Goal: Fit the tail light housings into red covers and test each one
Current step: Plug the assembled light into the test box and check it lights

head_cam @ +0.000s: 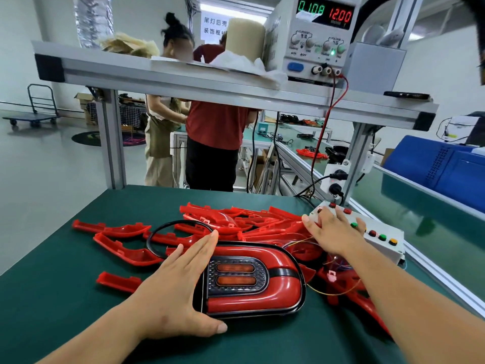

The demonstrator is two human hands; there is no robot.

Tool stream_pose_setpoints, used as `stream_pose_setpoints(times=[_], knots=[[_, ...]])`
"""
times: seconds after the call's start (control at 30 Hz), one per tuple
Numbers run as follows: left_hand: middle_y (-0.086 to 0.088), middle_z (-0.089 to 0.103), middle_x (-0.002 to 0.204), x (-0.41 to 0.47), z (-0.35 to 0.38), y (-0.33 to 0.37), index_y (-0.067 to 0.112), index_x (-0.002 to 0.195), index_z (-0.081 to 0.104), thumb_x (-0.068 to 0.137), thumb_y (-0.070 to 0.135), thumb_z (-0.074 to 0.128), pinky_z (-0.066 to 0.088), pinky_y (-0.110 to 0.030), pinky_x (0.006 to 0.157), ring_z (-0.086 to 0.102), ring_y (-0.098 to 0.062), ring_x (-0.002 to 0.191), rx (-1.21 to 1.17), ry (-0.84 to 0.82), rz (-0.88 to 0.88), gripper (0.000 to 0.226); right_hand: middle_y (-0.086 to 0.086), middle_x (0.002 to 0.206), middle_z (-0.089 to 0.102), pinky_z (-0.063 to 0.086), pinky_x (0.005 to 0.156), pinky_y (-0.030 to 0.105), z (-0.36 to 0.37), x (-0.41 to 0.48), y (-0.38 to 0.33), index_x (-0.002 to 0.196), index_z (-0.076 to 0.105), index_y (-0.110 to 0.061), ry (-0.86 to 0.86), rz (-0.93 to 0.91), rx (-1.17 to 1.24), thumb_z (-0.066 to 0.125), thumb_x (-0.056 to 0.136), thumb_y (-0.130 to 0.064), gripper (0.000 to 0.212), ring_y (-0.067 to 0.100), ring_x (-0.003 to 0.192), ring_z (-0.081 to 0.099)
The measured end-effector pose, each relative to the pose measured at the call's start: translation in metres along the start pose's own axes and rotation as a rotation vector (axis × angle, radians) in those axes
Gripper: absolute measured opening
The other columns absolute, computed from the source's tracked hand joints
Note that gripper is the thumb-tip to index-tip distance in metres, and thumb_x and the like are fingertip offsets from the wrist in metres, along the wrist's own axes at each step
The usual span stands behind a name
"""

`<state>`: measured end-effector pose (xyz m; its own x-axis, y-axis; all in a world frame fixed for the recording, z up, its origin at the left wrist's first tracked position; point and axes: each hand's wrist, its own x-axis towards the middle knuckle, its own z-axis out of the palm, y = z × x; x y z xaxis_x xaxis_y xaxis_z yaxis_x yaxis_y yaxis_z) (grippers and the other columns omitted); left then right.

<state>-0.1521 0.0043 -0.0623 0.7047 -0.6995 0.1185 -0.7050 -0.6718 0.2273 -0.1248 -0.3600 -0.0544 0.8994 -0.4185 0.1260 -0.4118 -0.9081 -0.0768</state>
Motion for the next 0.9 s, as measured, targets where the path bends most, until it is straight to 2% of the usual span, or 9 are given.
stream_pose_setpoints(times=[0.1,0.27,0.33,0.47,0.6,0.7,0.77,0.83,0.9], knots=[[0.043,-0.047,0.129,0.0,0.001,-0.001,0.049,0.126,-0.047,0.058,0.086,0.058,-0.03,-0.001,0.093,-0.042,0.028,0.115,-0.005,0.007,0.002,0.131,0.003,0.153,0.032,0.003,0.113,0.057,-0.005,-0.011,0.011,0.126,0.044,-0.018,0.05,0.044,0.029,0.01,0.087,-0.072,0.075,0.017,0.15,0.01],[0.045,-0.049,0.126,0.0,0.002,-0.002,0.05,0.125,-0.049,0.057,0.088,0.057,-0.029,0.002,0.09,-0.044,0.03,0.109,-0.013,0.001,0.0,0.131,0.004,0.14,0.043,0.009,0.112,0.057,-0.008,-0.033,0.04,0.116,0.049,-0.018,0.079,0.103,-0.017,0.014,0.091,-0.07,0.067,0.024,0.143,0.024],[0.044,-0.048,0.127,0.0,0.002,-0.002,0.049,0.125,-0.049,0.057,0.088,0.056,-0.029,0.001,0.091,-0.043,0.029,0.111,-0.001,0.002,0.007,0.131,0.004,0.137,0.045,0.01,0.111,0.055,-0.009,-0.041,0.048,0.11,0.049,-0.02,0.084,0.137,-0.022,0.013,0.089,-0.072,0.067,0.025,0.138,0.03],[0.048,-0.049,0.12,-0.001,0.001,0.0,0.052,0.122,-0.048,0.058,0.085,0.059,-0.025,0.002,0.087,-0.045,0.033,0.1,-0.03,-0.017,0.005,0.129,0.005,0.127,0.048,0.012,0.113,0.056,-0.007,-0.052,0.058,0.099,0.044,-0.021,0.072,0.149,0.017,0.005,0.081,-0.075,0.069,0.024,0.129,0.038],[0.048,-0.051,0.118,-0.002,0.002,0.0,0.054,0.12,-0.049,0.058,0.087,0.058,-0.023,-0.001,0.089,-0.046,0.033,0.1,-0.038,-0.013,0.009,0.128,0.011,0.142,0.041,0.01,0.114,0.055,-0.004,-0.054,0.061,0.111,0.046,-0.018,0.044,0.123,-0.003,0.011,0.087,-0.073,0.07,0.024,0.134,0.037],[0.042,-0.045,0.132,0.001,0.005,-0.003,0.05,0.127,-0.046,0.056,0.088,0.056,-0.024,-0.002,0.096,-0.039,0.028,0.116,-0.027,0.032,0.022,0.131,0.01,0.148,0.035,0.012,0.114,0.056,-0.009,-0.054,0.059,0.117,0.044,-0.019,0.022,0.103,-0.069,0.006,0.084,-0.076,0.076,0.023,0.134,0.039],[0.036,-0.04,0.14,0.002,0.008,-0.006,0.047,0.131,-0.044,0.056,0.088,0.056,-0.024,-0.005,0.101,-0.033,0.024,0.126,-0.021,0.061,0.03,0.132,0.008,0.154,0.03,0.015,0.112,0.054,-0.014,-0.056,0.056,0.119,0.044,-0.021,0.025,0.106,-0.108,-0.002,0.078,-0.08,0.085,0.022,0.135,0.041],[0.036,-0.039,0.142,0.003,0.01,-0.007,0.047,0.131,-0.044,0.056,0.088,0.056,-0.024,-0.006,0.102,-0.032,0.023,0.128,-0.027,0.07,0.031,0.131,0.009,0.153,0.03,0.02,0.111,0.053,-0.016,-0.058,0.054,0.12,0.043,-0.021,0.034,0.098,-0.116,-0.011,0.066,-0.083,0.099,0.024,0.134,0.043],[0.036,-0.04,0.14,0.002,0.01,-0.008,0.047,0.129,-0.046,0.056,0.088,0.055,-0.025,-0.005,0.101,-0.033,0.023,0.127,-0.024,0.071,0.037,0.131,0.011,0.158,0.023,0.024,0.112,0.053,-0.016,-0.059,0.053,0.124,0.041,-0.02,0.028,0.089,-0.115,-0.012,0.062,-0.084,0.104,0.026,0.137,0.04]])
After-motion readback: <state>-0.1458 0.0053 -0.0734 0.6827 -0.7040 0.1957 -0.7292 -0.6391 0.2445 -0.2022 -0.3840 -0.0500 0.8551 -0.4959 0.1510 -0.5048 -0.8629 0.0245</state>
